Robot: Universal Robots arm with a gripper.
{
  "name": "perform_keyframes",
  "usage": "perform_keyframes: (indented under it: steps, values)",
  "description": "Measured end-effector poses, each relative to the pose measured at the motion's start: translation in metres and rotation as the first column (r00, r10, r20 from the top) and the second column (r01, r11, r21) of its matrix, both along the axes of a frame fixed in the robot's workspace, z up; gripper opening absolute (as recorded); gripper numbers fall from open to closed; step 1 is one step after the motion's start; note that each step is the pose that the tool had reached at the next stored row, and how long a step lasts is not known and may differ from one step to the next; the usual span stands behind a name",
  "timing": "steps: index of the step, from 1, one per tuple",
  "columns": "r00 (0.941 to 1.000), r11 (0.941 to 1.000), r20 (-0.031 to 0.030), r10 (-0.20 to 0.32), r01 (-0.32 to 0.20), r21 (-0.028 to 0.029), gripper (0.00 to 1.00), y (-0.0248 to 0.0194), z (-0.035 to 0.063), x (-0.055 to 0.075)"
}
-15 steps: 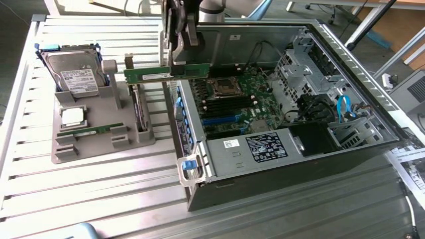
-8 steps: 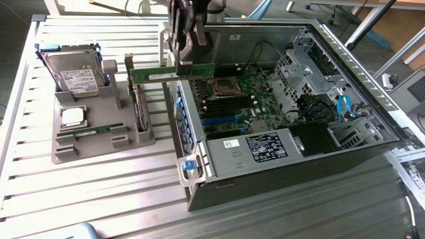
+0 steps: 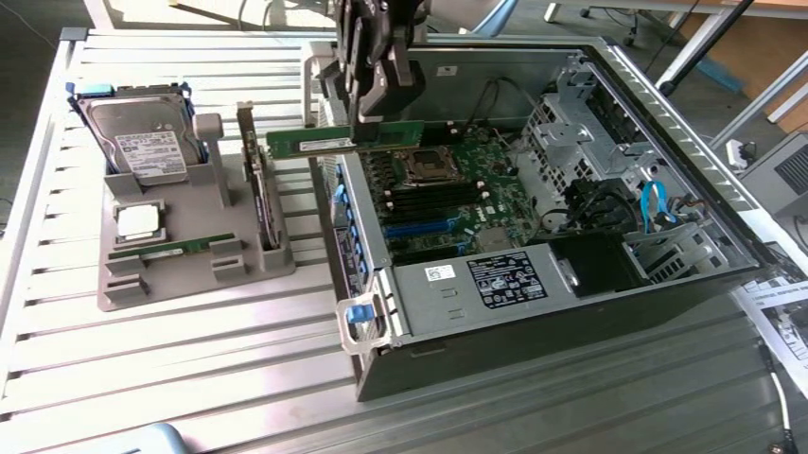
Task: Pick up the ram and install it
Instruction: 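Pick up the ram and move it above insertion slot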
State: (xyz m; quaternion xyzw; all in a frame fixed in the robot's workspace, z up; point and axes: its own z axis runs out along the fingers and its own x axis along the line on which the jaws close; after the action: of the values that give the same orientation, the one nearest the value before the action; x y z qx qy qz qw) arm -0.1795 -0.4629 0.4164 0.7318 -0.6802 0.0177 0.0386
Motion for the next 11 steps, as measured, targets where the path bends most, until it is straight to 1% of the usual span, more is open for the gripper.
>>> perform_keyframes:
  steps: [11]
  values:
    - [1.0000, 1.0000, 0.0000, 0.000, 0.000, -0.0070, 0.14, 0.0000, 0.0000, 0.016]
